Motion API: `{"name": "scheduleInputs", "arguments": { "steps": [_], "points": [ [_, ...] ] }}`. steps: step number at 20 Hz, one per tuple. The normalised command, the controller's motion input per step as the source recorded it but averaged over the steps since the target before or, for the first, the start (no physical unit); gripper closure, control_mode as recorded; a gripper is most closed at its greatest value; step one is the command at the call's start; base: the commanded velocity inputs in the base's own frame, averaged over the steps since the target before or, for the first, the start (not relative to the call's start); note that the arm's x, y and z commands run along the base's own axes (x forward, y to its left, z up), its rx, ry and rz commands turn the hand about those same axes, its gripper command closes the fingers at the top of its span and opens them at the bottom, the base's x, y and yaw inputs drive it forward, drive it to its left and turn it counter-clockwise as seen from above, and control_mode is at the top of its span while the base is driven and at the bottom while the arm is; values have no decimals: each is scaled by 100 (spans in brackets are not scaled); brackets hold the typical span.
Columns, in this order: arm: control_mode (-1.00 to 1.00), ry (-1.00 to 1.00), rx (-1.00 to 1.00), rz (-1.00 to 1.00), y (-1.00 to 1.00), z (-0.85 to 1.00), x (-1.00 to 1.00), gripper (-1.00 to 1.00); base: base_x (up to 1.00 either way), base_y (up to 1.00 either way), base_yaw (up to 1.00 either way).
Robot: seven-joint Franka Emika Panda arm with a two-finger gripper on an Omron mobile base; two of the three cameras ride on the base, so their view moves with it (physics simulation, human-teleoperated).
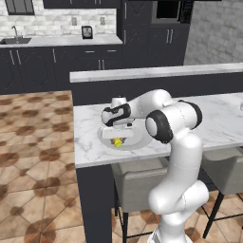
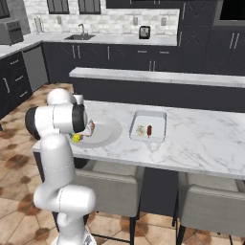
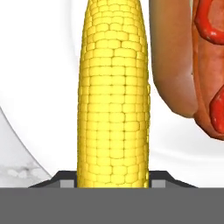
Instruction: Place one cooked food and one vegetable from the large plate to each tupperware container.
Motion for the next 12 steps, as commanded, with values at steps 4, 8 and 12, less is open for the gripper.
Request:
{"name": "scheduleInputs", "arguments": {
  "steps": [4,8,12],
  "points": [
    [-100,-11,6,0,-7,59,-66,100,0,0,0],
    [-100,-27,0,0,-27,75,-100,100,0,0,0],
    [-100,-5,-1,0,-91,35,-96,100,0,0,0]
  ]
}}
